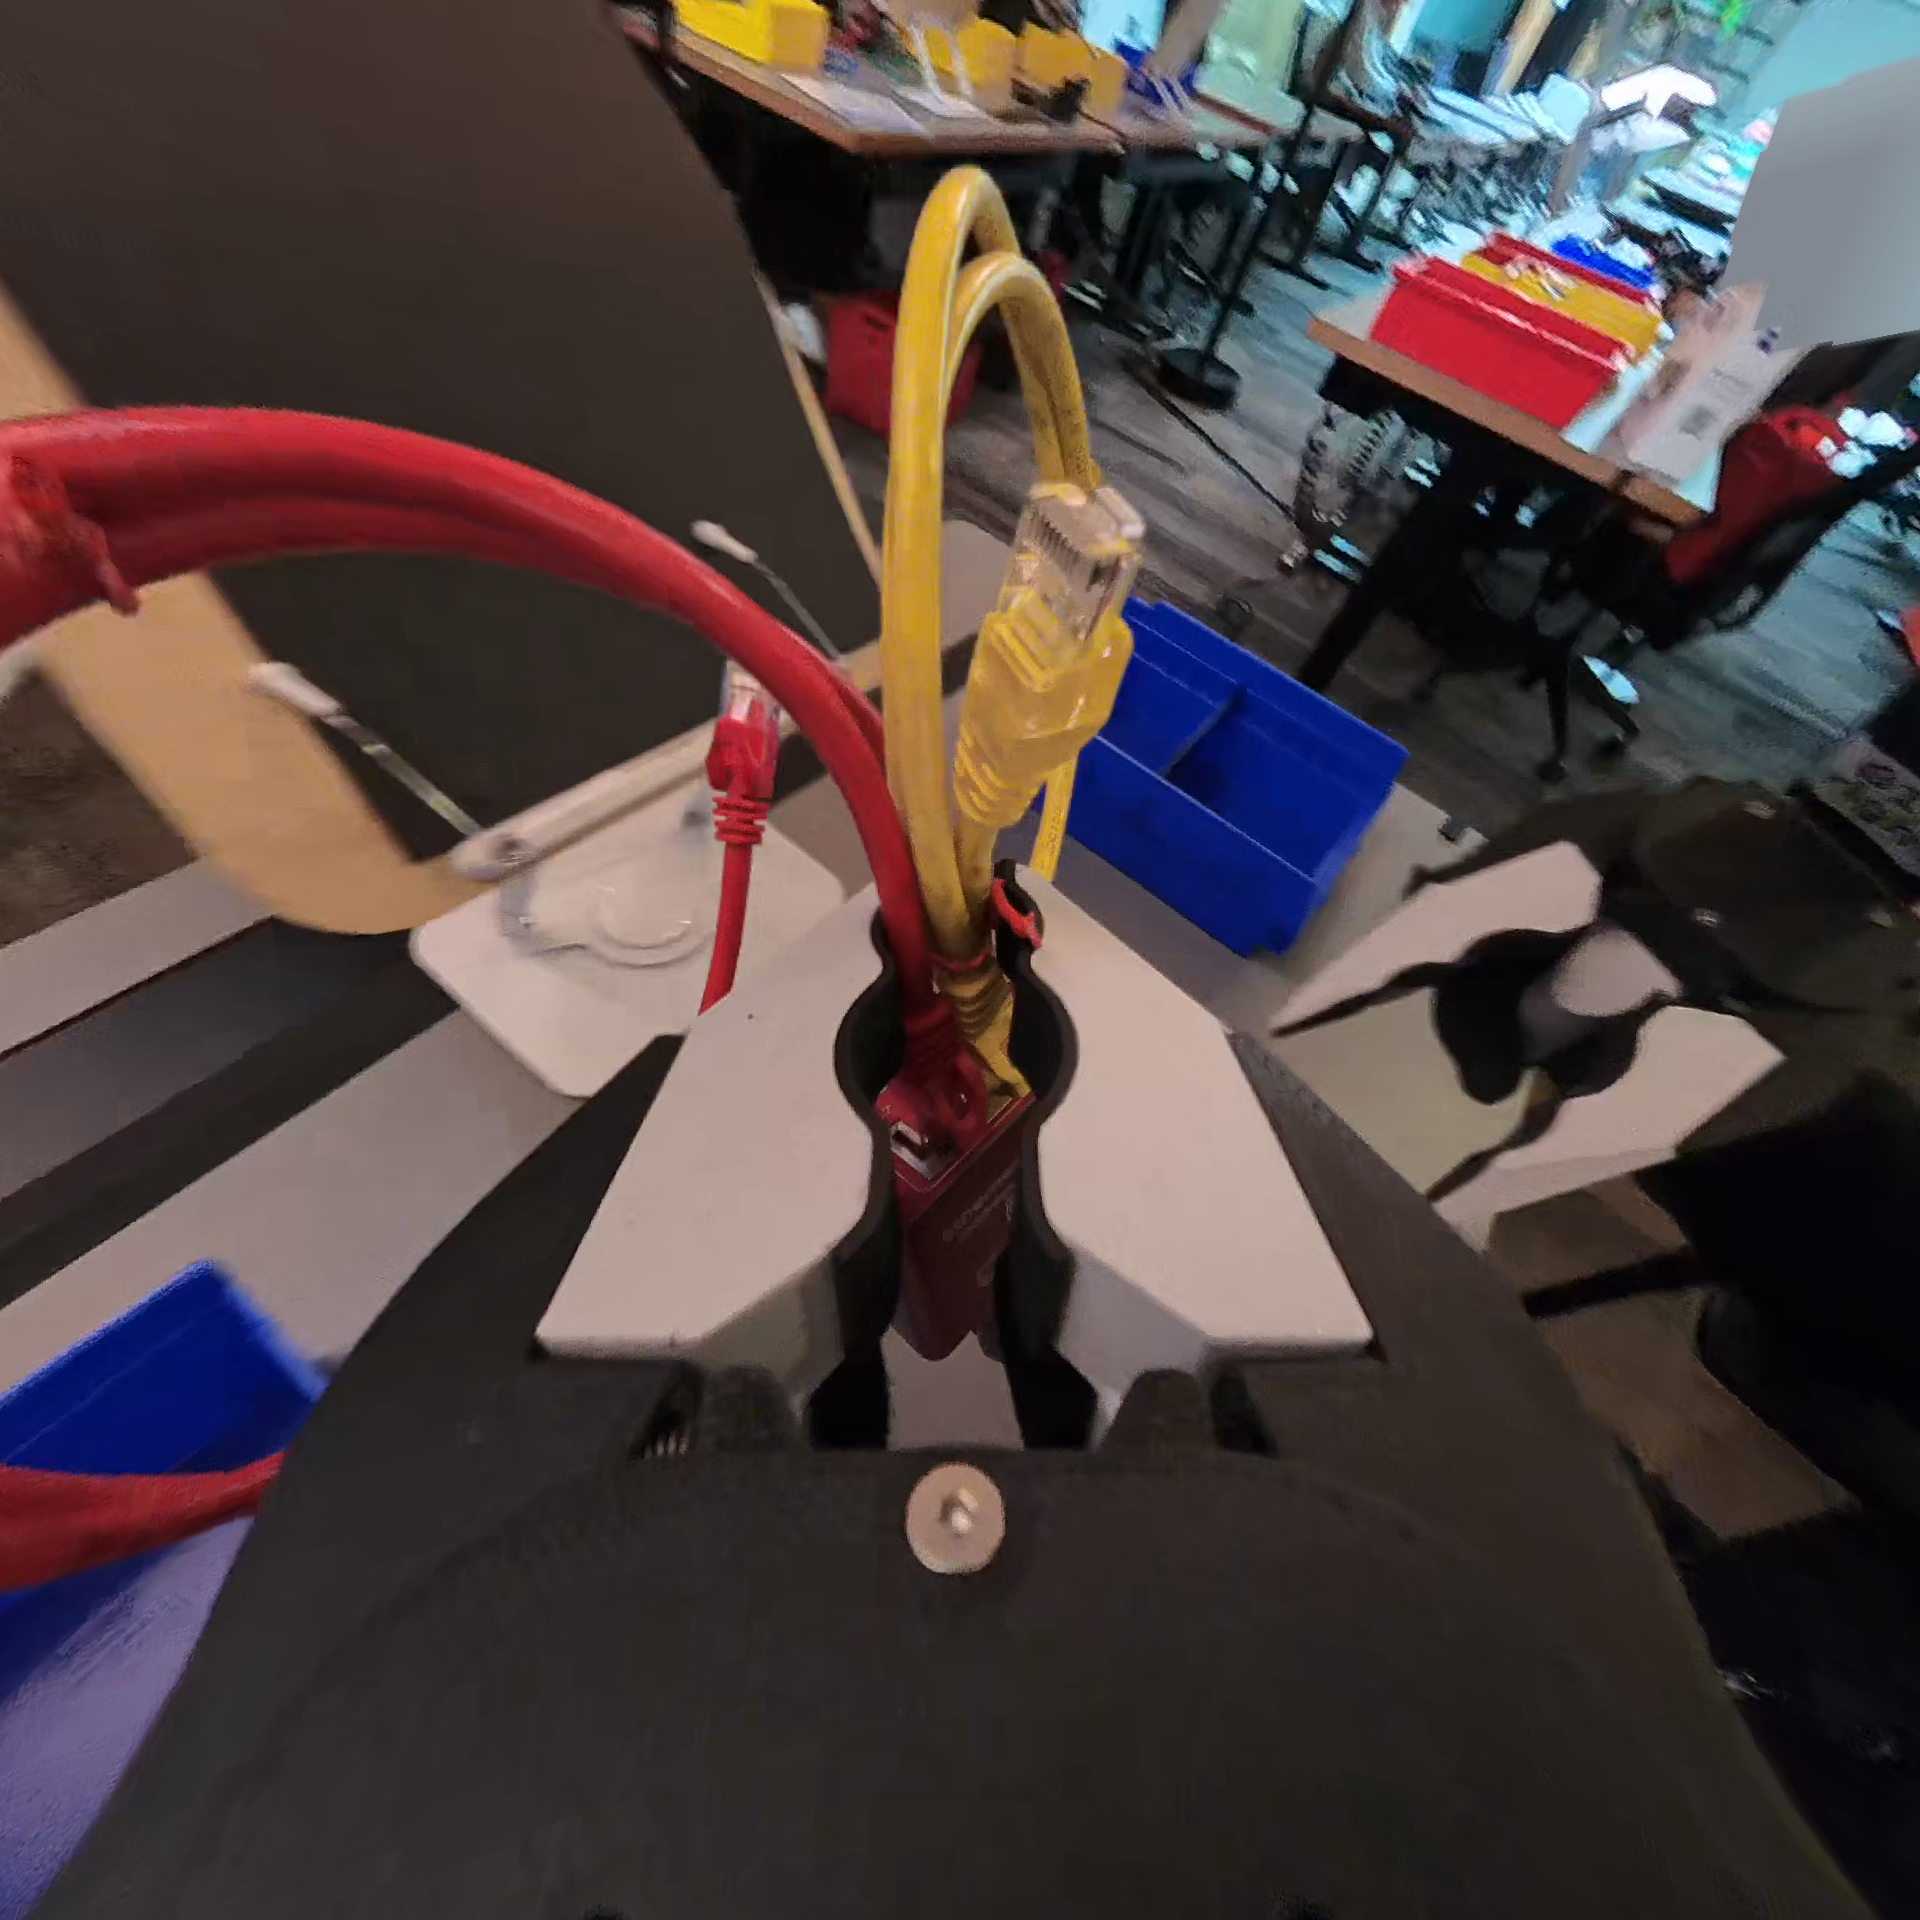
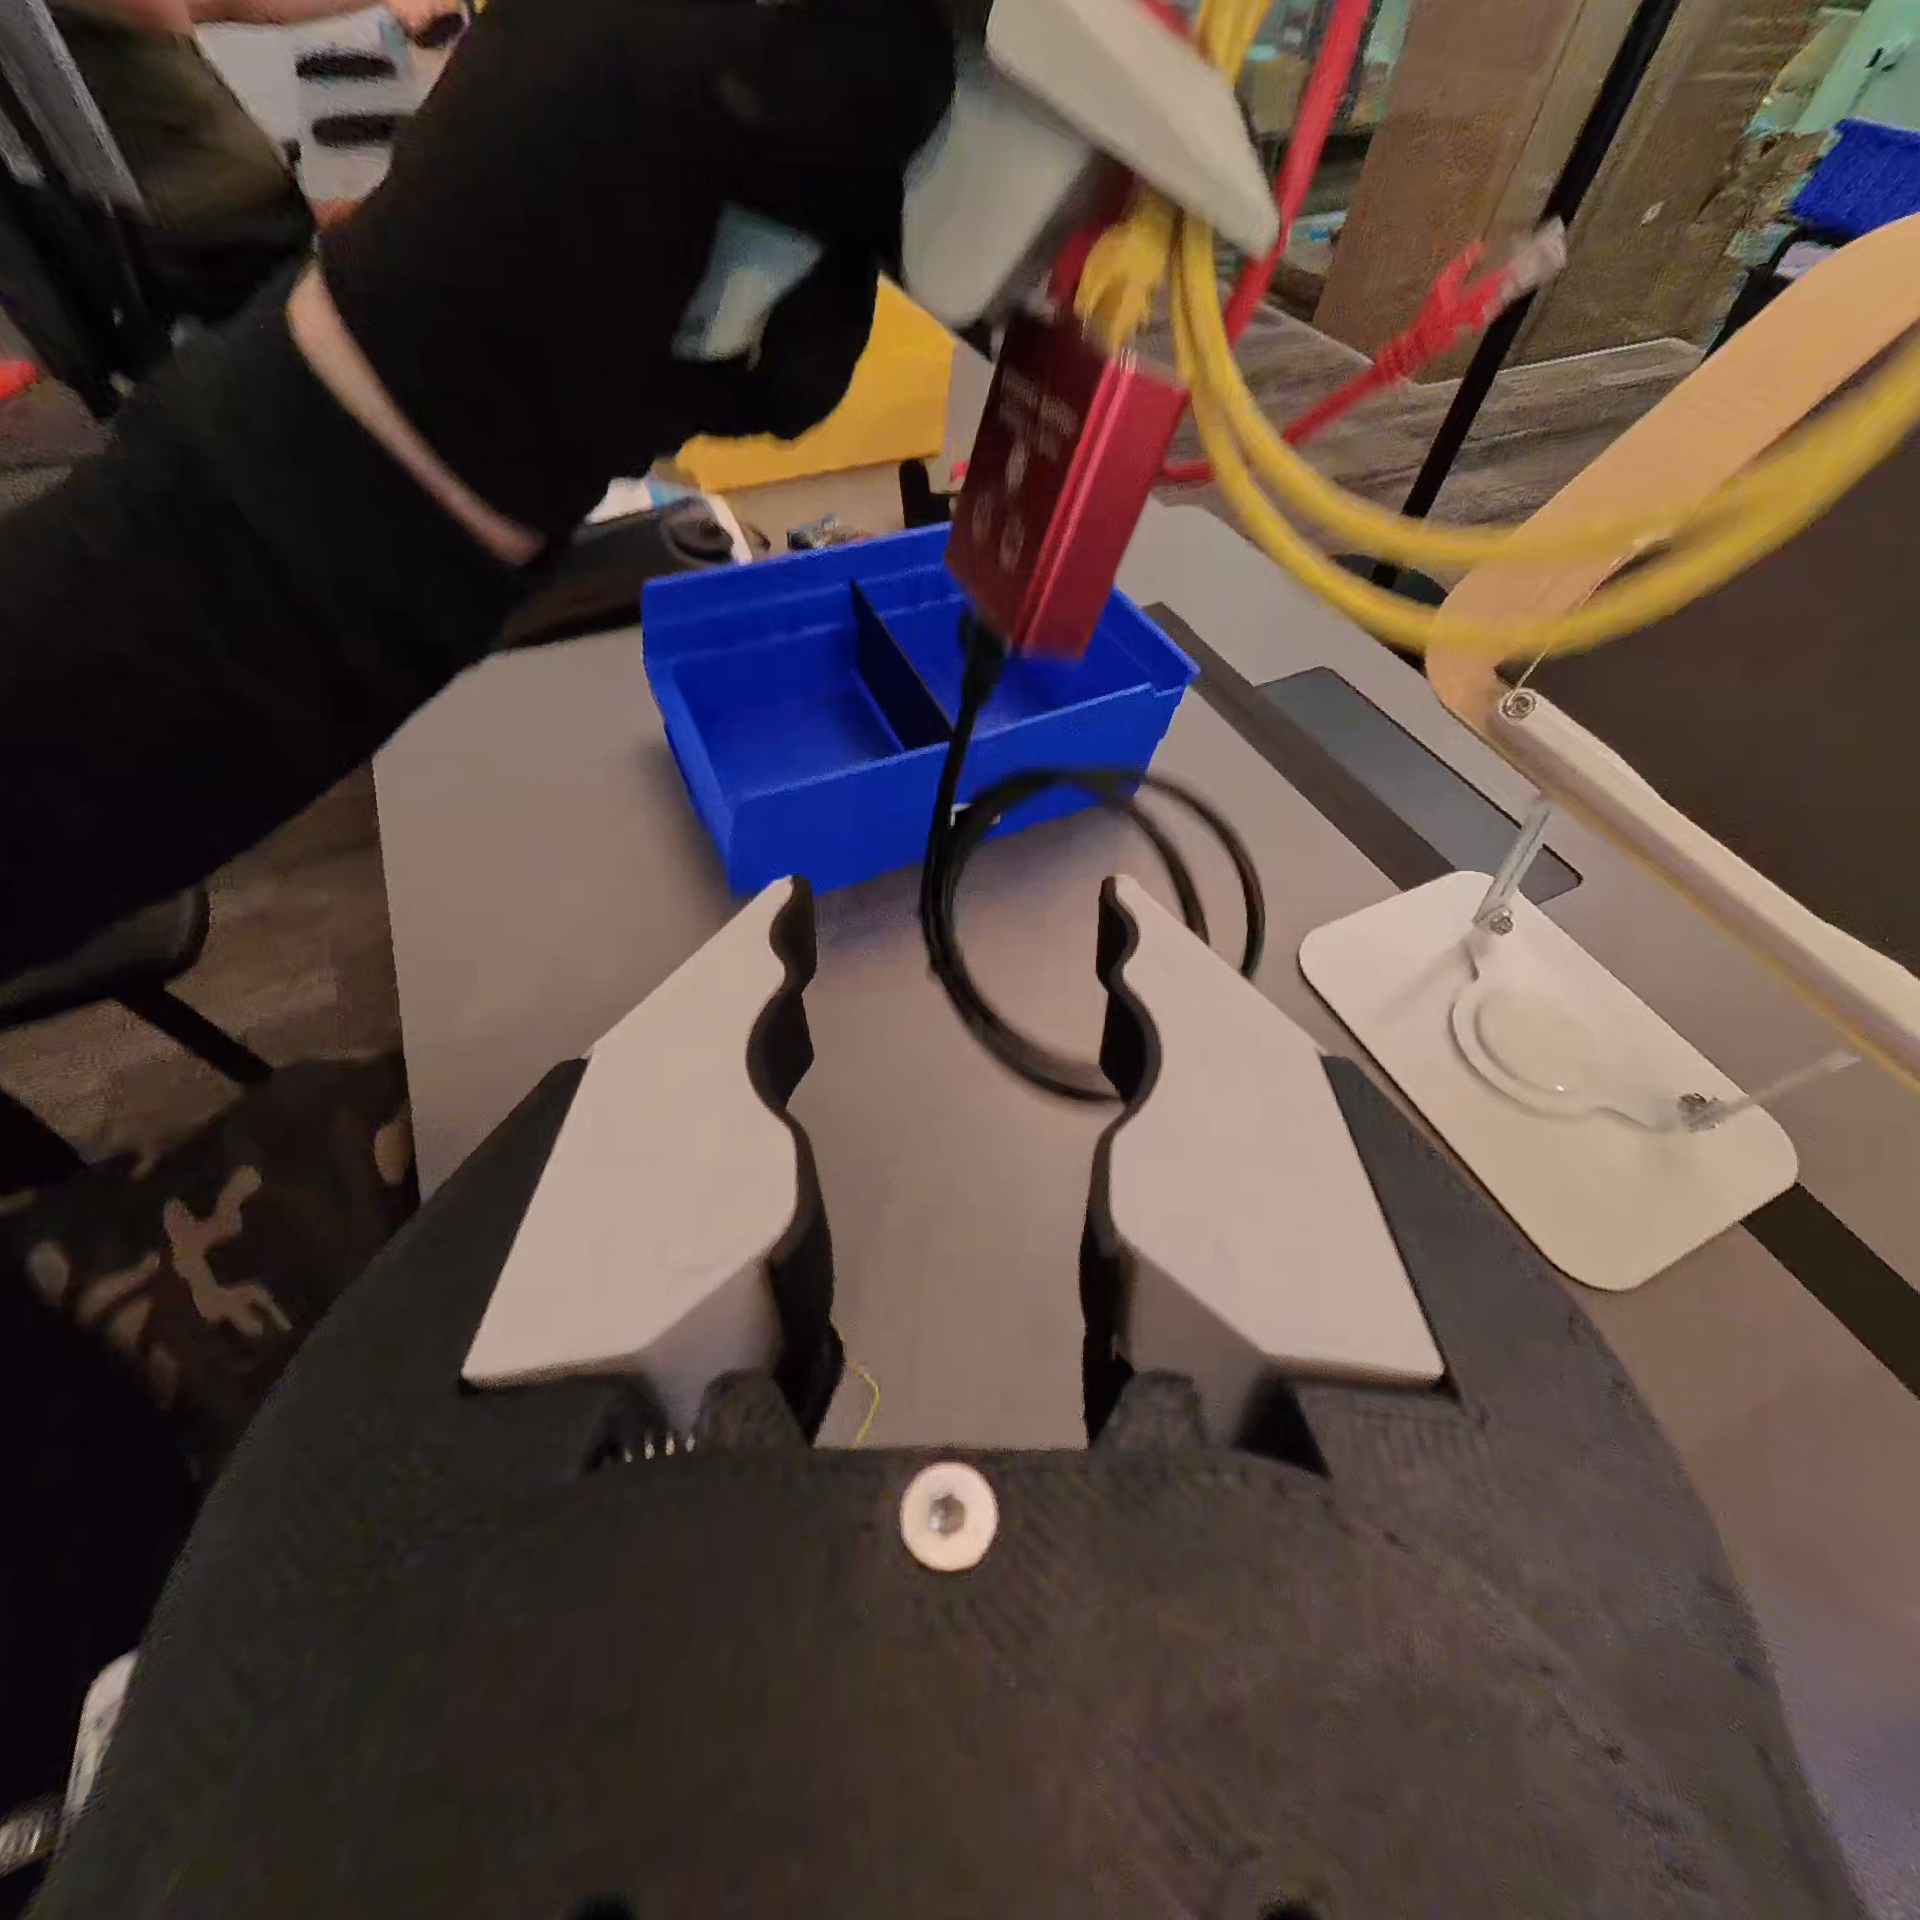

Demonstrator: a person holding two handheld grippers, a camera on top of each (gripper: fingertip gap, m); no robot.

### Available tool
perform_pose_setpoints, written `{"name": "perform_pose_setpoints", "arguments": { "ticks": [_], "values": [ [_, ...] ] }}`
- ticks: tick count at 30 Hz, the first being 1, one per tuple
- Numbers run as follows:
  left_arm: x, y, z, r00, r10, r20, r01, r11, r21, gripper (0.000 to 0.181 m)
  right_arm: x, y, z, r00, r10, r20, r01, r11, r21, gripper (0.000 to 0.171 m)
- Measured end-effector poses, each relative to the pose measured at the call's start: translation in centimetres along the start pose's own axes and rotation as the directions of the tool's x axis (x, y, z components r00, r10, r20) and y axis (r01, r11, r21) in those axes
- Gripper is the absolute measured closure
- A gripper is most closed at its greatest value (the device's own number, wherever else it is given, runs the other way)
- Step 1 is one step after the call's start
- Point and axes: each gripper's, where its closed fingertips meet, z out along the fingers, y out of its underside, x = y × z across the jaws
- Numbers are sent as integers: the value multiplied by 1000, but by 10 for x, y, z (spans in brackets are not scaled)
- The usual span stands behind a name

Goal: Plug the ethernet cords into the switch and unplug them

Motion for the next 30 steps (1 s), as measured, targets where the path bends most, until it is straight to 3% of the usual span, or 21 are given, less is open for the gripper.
{"name": "perform_pose_setpoints", "arguments": {
  "ticks": [4,7,11,15,18,24,27,30],
  "values": [
    [52,9,44,996,39,-83,-44,997,-63,170,17,2,18,986,164,39,-166,985,48,108],
    [86,14,69,986,38,-162,-51,996,-80,170,24,4,21,961,255,104,-265,959,101,113],
    [103,15,86,981,32,-193,-46,997,-65,170,28,10,14,938,294,185,-319,940,118,144],
    [106,16,89,968,14,-249,-29,998,-57,166,27,15,1,893,336,298,-375,923,82,145],
    [102,16,79,962,23,-273,-33,999,-33,150,27,13,-11,832,388,397,-448,891,70,145],
    [95,26,35,950,264,-164,-252,963,89,143,27,31,-27,736,474,484,-505,860,-75,145],
    [113,28,19,876,476,-73,-456,869,193,110,25,42,-26,744,474,472,-473,871,-130,145],
    [141,32,9,741,671,19,-648,707,283,74,24,49,-23,766,465,443,-443,882,-161,146]
  ]
}}
